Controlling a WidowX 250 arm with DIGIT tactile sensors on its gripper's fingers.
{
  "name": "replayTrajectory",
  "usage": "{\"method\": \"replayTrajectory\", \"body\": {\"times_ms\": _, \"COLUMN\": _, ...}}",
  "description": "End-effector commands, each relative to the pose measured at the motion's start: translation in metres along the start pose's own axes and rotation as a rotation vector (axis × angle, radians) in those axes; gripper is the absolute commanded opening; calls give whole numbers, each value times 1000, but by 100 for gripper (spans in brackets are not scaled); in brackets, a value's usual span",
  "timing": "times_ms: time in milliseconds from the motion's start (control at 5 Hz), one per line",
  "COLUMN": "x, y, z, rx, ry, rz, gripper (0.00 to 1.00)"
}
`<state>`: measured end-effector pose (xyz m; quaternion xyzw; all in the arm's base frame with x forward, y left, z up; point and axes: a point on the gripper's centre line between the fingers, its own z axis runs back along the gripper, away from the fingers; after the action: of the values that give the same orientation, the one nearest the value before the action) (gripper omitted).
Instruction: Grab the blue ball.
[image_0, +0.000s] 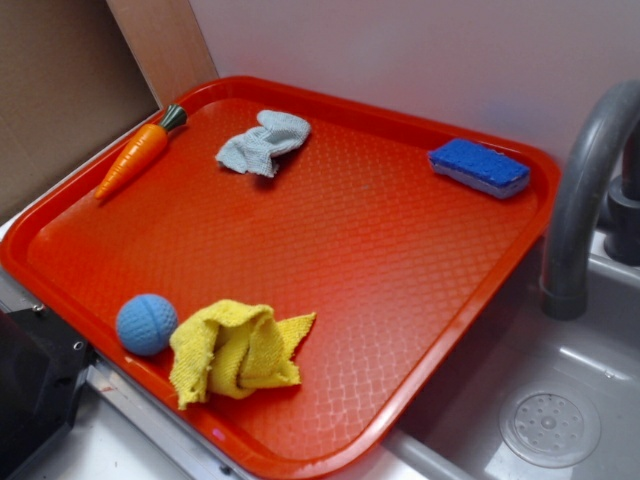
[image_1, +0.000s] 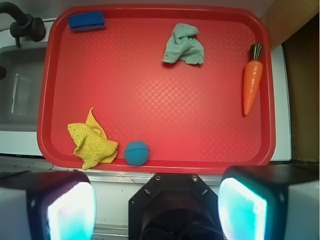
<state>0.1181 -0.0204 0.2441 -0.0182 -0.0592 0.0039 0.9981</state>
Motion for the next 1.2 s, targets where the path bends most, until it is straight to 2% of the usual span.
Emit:
{"method": "replayTrajectory", "body": {"times_ms": 0, "x": 0, "y": 0, "z": 0, "rx": 0, "ry": 0, "rz": 0, "gripper": 100}}
{"method": "replayTrajectory", "body": {"times_ms": 200, "x": 17, "y": -7, "z": -53, "rx": 7, "ry": 44, "rz": -114, "gripper": 100}}
{"method": "replayTrajectory", "body": {"times_ms": 400, "x": 16, "y": -18, "z": -102, "rx": -118, "ry": 56, "rz": -242, "gripper": 100}}
{"method": "replayTrajectory", "body": {"times_ms": 600, "x": 5, "y": -30, "z": -143, "rx": -155, "ry": 111, "rz": -391, "gripper": 100}}
{"method": "replayTrajectory", "body": {"times_ms": 800, "x": -6, "y": -30, "z": -171, "rx": -168, "ry": 133, "rz": -467, "gripper": 100}}
{"method": "replayTrajectory", "body": {"times_ms": 1000, "x": -16, "y": -42, "z": -182, "rx": -205, "ry": 167, "rz": -535, "gripper": 100}}
